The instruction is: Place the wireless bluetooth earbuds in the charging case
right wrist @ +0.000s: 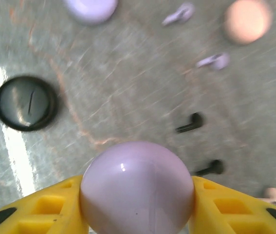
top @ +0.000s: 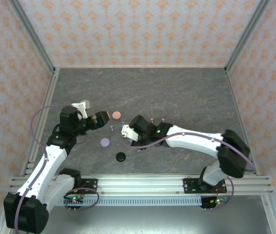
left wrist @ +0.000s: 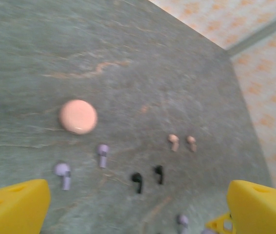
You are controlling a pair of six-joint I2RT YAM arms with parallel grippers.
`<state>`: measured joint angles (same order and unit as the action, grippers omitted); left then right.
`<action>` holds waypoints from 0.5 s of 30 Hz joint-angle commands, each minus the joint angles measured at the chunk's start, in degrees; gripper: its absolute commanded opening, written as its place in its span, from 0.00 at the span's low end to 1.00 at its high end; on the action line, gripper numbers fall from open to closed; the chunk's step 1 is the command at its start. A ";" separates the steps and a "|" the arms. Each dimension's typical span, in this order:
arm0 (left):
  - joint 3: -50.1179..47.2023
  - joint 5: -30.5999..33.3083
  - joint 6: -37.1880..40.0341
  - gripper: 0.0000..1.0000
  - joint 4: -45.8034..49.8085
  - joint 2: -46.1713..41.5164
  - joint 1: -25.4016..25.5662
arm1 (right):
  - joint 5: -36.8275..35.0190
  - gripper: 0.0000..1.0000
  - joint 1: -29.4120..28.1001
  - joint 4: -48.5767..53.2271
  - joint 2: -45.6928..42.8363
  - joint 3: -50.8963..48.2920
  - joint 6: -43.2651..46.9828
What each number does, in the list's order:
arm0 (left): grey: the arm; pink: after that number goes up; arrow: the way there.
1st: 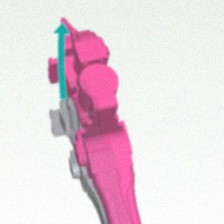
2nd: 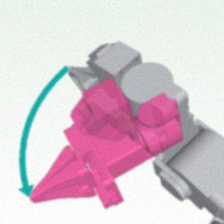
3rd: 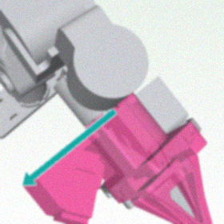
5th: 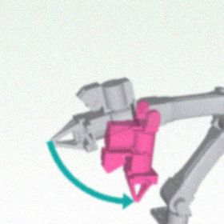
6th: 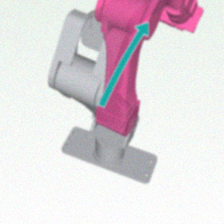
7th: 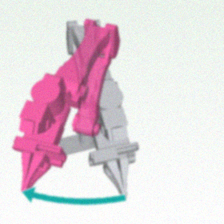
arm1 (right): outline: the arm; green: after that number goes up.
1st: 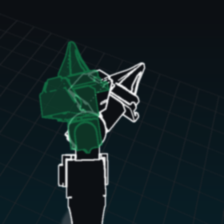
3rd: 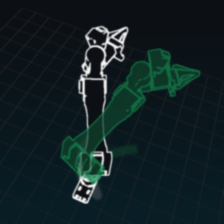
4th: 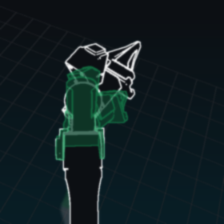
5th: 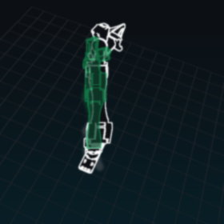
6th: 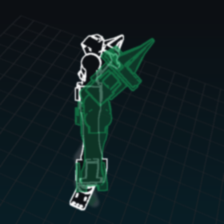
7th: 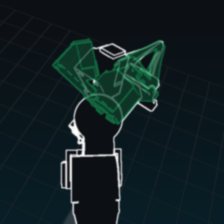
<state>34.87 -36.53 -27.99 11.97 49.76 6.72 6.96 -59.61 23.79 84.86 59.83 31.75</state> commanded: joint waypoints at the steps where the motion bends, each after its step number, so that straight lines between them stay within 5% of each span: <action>1: 2.62 -14.15 0.65 0.93 -1.35 2.00 1.39 | -3.60 0.47 0.41 -7.09 -5.80 -2.15 2.88; 15: 6.93 -22.51 0.87 0.86 -5.12 7.96 11.36 | -4.86 0.47 0.64 -9.61 -11.12 -0.94 7.07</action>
<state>39.72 -55.99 -27.99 9.13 57.30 17.19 3.29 -59.20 16.40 75.42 58.70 37.60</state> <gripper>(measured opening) 0.869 0.464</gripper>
